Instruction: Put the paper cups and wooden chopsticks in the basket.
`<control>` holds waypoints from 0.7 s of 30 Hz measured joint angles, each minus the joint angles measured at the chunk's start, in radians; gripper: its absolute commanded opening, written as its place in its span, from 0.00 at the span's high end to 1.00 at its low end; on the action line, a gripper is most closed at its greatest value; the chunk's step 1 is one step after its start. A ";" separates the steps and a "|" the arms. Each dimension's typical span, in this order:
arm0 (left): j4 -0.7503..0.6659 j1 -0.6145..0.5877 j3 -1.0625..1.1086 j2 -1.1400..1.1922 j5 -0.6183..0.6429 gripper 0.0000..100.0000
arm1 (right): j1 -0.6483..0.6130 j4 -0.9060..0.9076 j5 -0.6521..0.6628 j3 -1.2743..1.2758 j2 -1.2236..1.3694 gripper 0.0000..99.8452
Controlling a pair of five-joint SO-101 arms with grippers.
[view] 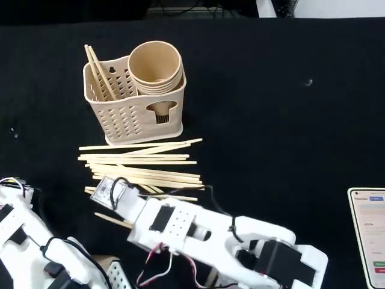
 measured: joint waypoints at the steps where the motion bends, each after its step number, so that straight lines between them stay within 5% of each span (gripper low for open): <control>1: 0.000 0.000 0.000 0.000 0.000 0.79 | 0.015 0.003 0.015 -0.002 0.000 0.99; 21: 0.000 0.000 0.000 0.000 0.000 0.79 | 0.137 0.284 0.091 -0.094 -0.678 0.99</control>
